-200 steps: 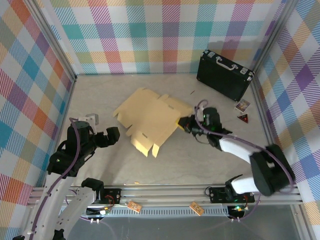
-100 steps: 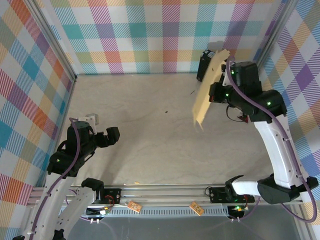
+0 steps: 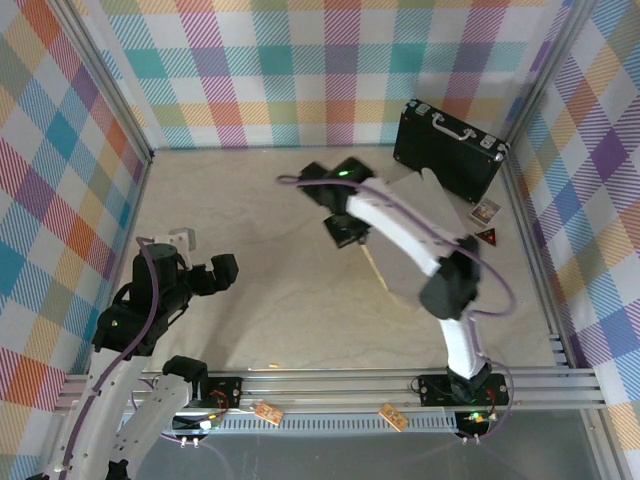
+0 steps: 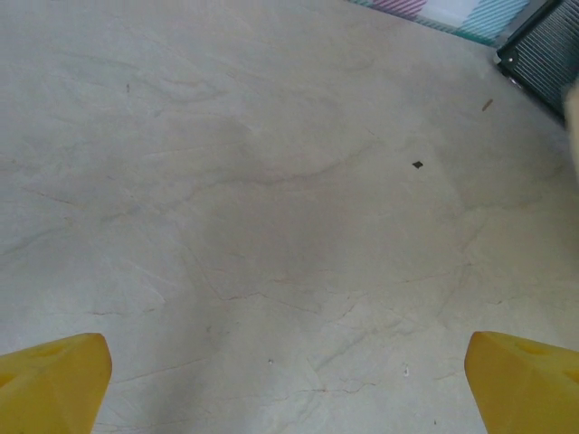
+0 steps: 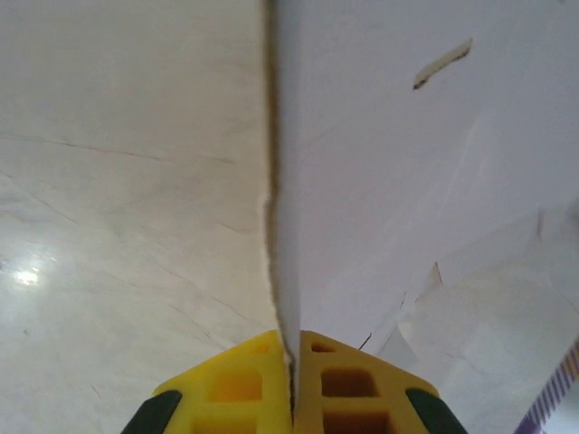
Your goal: Fold the paper box
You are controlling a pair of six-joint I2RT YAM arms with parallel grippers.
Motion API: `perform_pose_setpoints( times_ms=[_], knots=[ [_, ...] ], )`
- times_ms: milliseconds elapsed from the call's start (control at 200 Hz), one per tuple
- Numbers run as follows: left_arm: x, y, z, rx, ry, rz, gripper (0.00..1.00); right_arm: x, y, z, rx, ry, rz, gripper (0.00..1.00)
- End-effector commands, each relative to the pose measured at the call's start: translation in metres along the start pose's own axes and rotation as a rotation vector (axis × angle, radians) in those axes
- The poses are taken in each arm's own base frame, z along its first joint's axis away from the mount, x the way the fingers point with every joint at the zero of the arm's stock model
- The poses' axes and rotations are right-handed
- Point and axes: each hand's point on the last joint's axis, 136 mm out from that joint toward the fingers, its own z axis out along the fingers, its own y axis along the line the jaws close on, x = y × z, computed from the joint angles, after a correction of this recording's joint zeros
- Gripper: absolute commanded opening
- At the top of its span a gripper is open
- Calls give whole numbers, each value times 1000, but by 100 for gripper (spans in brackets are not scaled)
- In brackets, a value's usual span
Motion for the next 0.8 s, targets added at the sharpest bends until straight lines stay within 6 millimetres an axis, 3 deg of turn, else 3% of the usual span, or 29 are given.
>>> perform_pose_setpoints(
  times_ms=[0, 70, 155, 330, 390, 435, 555, 695, 795],
  knots=[
    [3, 4, -1, -21, 2, 4, 100, -9, 42, -9, -79, -7, -54, 2],
    [3, 5, -1, -29, 2, 2, 100, -18, 68, 0, -157, 8, -59, 23],
    [3, 6, 0, -35, 4, 4, 100, -24, 83, -3, -228, -3, -67, 46],
    [3, 7, 1, -44, 9, -1, 100, -20, 94, -36, -405, -133, -112, 65],
    [2, 7, -1, -47, 4, -10, 100, -14, 90, -40, -468, -170, -93, 65],
    [1, 8, -2, -51, 3, -28, 100, -8, 82, -33, -491, -175, -53, 65],
    [-3, -2, -5, -7, 9, -84, 100, -2, 58, 11, -542, -164, 141, 60],
    [-8, -20, -2, 82, 19, -198, 99, 4, 71, 60, -646, -126, 250, 43],
    [-6, -35, 12, 168, 35, -253, 99, 6, 78, 80, -652, -120, 274, 28]
  ],
)
